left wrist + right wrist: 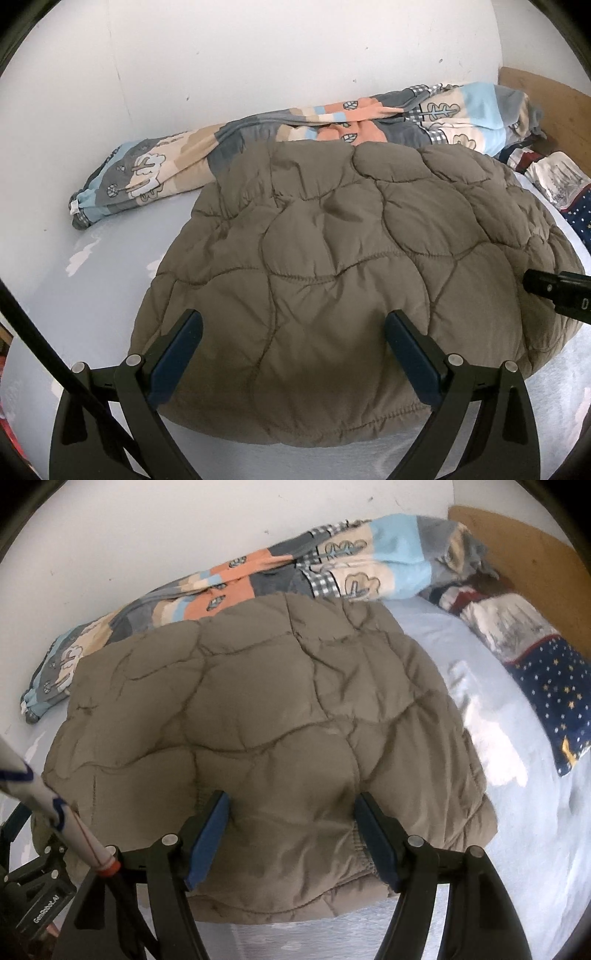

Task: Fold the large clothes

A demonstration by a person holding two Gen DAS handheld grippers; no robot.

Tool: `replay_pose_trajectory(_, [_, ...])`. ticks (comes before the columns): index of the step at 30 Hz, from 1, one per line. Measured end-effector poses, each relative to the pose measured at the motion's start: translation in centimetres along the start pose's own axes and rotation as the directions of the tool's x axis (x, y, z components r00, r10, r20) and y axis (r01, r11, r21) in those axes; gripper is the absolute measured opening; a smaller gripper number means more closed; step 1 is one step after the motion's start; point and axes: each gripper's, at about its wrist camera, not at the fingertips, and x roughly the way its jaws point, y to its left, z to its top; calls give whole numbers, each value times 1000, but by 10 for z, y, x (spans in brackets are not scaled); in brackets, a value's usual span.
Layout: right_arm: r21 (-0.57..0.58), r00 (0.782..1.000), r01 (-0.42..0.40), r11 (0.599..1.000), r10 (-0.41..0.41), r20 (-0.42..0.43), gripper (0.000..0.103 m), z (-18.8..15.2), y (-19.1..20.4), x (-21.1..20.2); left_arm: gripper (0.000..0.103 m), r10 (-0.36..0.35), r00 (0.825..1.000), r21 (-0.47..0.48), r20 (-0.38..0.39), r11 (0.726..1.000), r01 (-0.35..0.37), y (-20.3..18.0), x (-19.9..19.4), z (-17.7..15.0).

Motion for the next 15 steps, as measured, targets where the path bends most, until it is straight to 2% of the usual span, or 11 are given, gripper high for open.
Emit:
replay_pose_trajectory(12, [-21, 999, 13, 1000, -13, -33, 79, -5, 3, 12, 99, 1, 1000, 8, -14, 1000, -1, -1, 3, -1])
replay_pose_trajectory(15, [-13, 1000, 11, 1000, -11, -26, 79, -4, 4, 6, 99, -1, 1000, -25, 6, 1000, 1, 6, -3, 4])
